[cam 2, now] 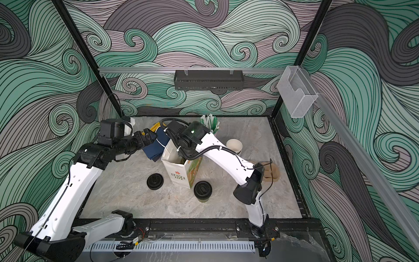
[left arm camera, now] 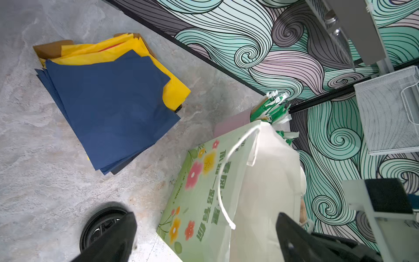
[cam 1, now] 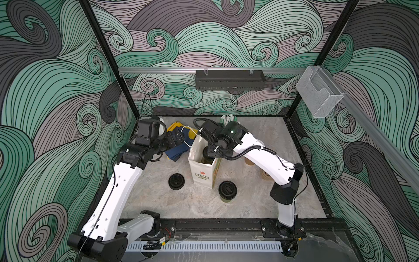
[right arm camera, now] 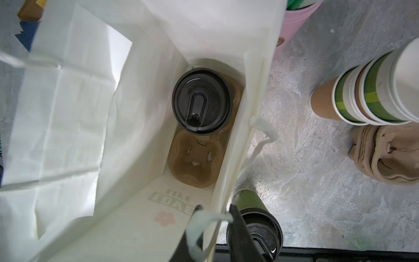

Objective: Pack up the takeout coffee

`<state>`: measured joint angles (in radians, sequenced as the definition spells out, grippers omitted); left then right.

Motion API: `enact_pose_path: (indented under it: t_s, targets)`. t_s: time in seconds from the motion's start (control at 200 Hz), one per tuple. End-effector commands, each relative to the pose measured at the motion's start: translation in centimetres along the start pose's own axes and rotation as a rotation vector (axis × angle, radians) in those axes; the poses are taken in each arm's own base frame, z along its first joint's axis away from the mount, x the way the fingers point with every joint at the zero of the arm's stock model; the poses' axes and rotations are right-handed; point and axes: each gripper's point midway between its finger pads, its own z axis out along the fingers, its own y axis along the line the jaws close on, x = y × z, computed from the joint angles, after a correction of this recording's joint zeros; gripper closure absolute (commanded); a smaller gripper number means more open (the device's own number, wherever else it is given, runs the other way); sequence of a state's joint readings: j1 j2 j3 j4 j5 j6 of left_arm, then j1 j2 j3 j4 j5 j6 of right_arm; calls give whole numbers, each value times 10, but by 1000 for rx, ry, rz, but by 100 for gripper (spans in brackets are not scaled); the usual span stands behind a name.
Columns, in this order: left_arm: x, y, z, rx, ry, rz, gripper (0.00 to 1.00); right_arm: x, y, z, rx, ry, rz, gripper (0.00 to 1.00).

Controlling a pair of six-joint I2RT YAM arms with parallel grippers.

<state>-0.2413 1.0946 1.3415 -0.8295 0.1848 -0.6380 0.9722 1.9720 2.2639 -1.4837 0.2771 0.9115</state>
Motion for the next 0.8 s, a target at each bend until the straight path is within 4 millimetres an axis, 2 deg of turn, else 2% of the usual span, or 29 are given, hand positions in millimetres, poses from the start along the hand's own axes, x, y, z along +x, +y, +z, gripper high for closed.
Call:
enact_pose_path:
  t_s: [0.0, 0.115, 0.25, 0.4, 0.505, 0.64, 0.79]
  targets:
    - [1, -13, -10, 85, -8, -31, 2, -2, -7, 6, 32, 15, -9, 88]
    - [7, -14, -3, 103, 28, -42, 1, -6, -12, 7, 25, 27, -48, 100]
    - [2, -17, -2, 102, 27, -39, 1, -16, -17, 3, -17, 34, -135, 100]
    - [-3, -26, -1, 138, 24, -50, 1, -28, -6, 4, -134, 38, -201, 100]
    - [-5, -29, 2, 156, 23, -67, 1, -30, 1, 4, -200, 61, -236, 100]
    - [-6, -26, 6, 144, 22, -79, 1, -31, 7, 7, -278, 92, -307, 100]
    - [-4, -22, 11, 130, 26, -106, 2, -38, 3, 15, -339, 128, -367, 100]
